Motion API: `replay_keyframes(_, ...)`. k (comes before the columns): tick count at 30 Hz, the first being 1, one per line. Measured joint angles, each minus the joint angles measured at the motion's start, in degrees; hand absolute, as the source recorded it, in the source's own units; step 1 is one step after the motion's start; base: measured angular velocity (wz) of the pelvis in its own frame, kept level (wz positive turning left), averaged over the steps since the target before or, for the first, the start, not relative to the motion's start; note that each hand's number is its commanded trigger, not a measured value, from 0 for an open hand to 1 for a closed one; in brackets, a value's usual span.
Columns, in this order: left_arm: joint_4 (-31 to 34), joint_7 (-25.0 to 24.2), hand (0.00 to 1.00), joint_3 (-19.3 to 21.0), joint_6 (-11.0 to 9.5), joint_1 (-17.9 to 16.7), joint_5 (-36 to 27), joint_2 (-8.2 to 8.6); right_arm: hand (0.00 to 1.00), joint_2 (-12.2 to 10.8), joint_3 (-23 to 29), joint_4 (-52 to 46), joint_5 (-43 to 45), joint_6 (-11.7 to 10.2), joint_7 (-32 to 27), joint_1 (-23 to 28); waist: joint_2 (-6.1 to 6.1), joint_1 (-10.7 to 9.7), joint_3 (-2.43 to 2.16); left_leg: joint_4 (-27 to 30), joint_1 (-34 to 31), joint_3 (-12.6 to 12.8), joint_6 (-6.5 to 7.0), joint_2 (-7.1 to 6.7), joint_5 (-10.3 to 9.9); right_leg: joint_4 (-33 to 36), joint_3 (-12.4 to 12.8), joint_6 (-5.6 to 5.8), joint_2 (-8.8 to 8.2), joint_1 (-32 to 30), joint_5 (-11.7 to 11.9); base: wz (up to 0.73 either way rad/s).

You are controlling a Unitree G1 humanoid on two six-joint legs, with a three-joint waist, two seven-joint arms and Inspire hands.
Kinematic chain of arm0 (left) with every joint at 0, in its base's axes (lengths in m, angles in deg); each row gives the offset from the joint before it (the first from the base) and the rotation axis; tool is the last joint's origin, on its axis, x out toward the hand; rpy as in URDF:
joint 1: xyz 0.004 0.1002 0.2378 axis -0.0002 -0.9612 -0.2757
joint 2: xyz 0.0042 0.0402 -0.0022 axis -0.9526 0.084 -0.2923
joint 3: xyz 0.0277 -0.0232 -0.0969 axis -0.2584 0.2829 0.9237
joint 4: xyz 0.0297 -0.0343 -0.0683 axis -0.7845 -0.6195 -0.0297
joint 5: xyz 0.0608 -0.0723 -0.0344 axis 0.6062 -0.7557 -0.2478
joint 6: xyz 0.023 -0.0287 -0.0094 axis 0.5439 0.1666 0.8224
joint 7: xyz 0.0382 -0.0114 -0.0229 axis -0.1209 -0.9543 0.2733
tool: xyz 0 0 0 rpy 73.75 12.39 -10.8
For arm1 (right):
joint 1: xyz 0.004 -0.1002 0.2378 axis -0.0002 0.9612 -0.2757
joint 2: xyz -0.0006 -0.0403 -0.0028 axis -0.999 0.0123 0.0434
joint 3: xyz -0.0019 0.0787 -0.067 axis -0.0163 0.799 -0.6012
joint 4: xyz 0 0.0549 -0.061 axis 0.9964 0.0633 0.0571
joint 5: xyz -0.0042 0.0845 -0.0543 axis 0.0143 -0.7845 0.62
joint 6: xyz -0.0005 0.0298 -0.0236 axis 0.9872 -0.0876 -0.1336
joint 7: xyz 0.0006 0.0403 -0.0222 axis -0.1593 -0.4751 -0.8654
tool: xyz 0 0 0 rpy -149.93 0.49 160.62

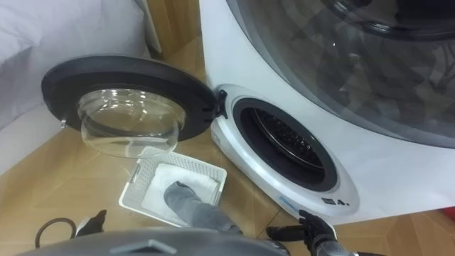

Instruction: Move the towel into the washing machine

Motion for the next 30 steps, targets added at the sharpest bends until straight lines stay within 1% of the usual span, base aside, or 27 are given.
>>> replay_keyframes(9, 0.0, 0.1, 0.0, 0.0, 0.0, -0.1, 0.0, 0.0, 0.0, 0.1, 0.0, 0.1, 0.1, 0.1, 0.6, -0.1, 0.21, 0.0, 0.25, 0.0, 0.0, 0.0, 0.03, 0.11, -0.1, 0.0, 0.1, 0.0, 0.17, -0.3, 0.0, 0.0)
replay_keyframes(16, 0.1, 0.2, 0.0, 0.0, 0.0, 0.0, 0.6, -0.04, 0.0, 0.1, 0.0, 0.0, 0.2, 0.2, 0.7, -0.2, 0.35, 0.0, 0.21, 0.0, -0.5, 0.0, 0.03, 0.1, -0.1, 0.0, 0.0, 0.0, 0.16, -0.4, 0.0, 0.0)
replay_keyframes(20, 0.3, 0.2, 0.0, -0.1, -0.1, 0.6, 0.7, -0.04, 0.0, 0.1, 0.0, 0.1, 0.3, 0.1, 0.7, -1.1, 0.32, -0.6, 0.13, 0.6, -2.8, 0.0, 0.04, 0.13, -0.1, 0.9, -0.3, 0.0, 0.06, -2.6, 0.0, 0.01)
replay_keyframes(21, 0.3, 0.3, 0.0, -1.0, -0.1, 0.7, 0.6, -0.24, 0.0, 0.1, -0.1, 0.1, 0.4, 0.1, 0.7, -1.6, 0.23, -1.3, 0.02, 1.0, -3.6, -0.1, 0.05, 0.06, 0.0, 1.0, -0.4, -0.01, -0.06, -3.2, 0.0, 0.04)
replay_keyframes(24, 0.4, 0.3, 0.0, -3.3, -0.2, 1.5, 0.6, -0.87, 0.0, 0.0, -0.8, 0.1, 0.5, 0.1, 0.7, -2.1, 0.35, -1.7, 0.09, 1.3, -4.6, -0.1, 0.06, 0.02, 0.0, 1.1, -0.4, -0.01, -0.11, -4.3, 0.0, 0.0)
replay_keyframes(25, 0.4, 0.3, 0.0, -4.2, -0.4, 2.2, 0.7, -1.09, 0.0, 0.0, -1.6, 0.2, 0.3, 0.1, 0.7, -2.4, 0.33, -1.8, 0.2, 1.3, -4.9, -0.1, 0.07, 0.02, 0.0, 1.0, -0.4, -0.01, -0.11, -4.4, 0.0, 0.0)
replay_keyframes(27, 0.2, 1.2, 0.0, -5.6, -0.6, 3.6, 0.6, -1.17, 0.0, 0.1, -2.5, 0.5, 0.3, 0.0, 0.7, -3.1, 0.33, -1.9, 0.19, 1.4, -5.4, -0.1, 0.07, 0.03, 0.0, 1.1, -0.3, -0.01, -0.09, -5.0, 0.0, 0.0)
replay_keyframes(29, 0.1, 1.6, 0.0, -7.2, -1.6, 5.8, 0.7, -1.23, 0.0, 0.1, -4.5, 1.0, 0.6, 0.0, 0.7, -4.5, 0.34, -1.9, 0.28, 1.9, -6.5, -0.1, 0.06, 0.05, 0.0, 1.4, -0.2, -0.12, -0.08, -6.3, 0.1, 0.0)
replay_keyframes(30, 0.1, 1.6, 0.0, -7.8, -2.1, 7.0, 0.7, -1.14, 0.0, 0.0, -4.7, 1.6, 1.2, -0.1, 0.8, -5.4, 0.41, -1.9, 0.35, 2.1, -7.3, 0.0, 0.06, 0.07, 0.0, 1.9, -0.2, -0.15, -0.1, -7.3, 0.1, 0.0)
